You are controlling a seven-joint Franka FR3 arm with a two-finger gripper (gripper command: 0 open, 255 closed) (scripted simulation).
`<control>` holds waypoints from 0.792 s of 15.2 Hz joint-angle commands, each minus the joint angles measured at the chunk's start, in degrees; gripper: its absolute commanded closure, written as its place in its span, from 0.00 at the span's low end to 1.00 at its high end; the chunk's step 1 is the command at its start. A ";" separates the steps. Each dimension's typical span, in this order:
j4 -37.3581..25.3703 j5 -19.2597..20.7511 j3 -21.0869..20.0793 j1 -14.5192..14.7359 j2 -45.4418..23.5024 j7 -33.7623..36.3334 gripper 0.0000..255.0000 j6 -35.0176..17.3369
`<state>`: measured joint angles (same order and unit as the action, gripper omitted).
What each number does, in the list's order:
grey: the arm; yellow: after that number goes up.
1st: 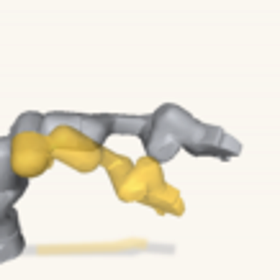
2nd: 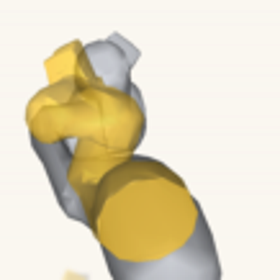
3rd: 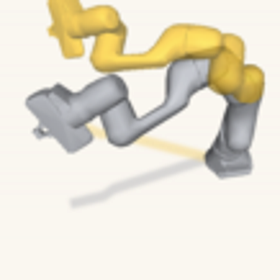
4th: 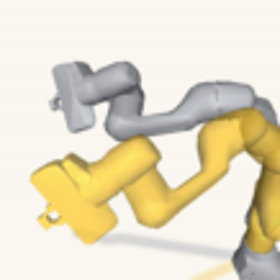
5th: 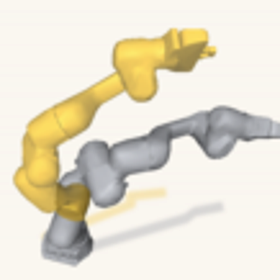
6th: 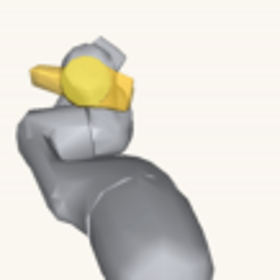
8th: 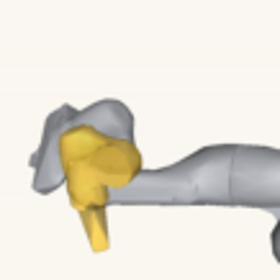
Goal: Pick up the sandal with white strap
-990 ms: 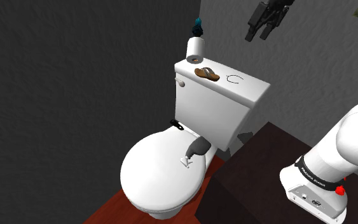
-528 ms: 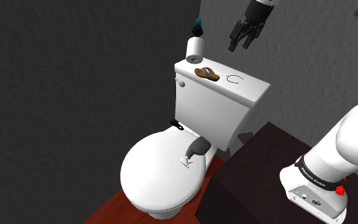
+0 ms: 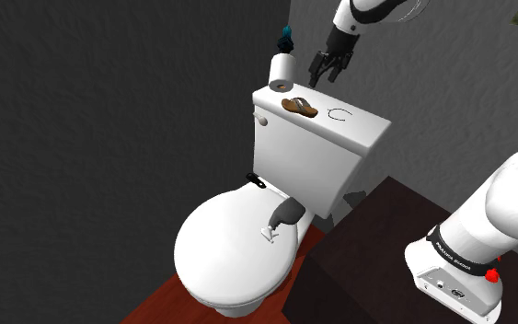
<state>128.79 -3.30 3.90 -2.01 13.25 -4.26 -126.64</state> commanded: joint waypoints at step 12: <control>-9.25 -1.81 1.13 -0.75 -20.49 -4.04 0.00 -11.63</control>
<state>119.29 -4.98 5.03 -2.72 -6.82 -8.14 -137.57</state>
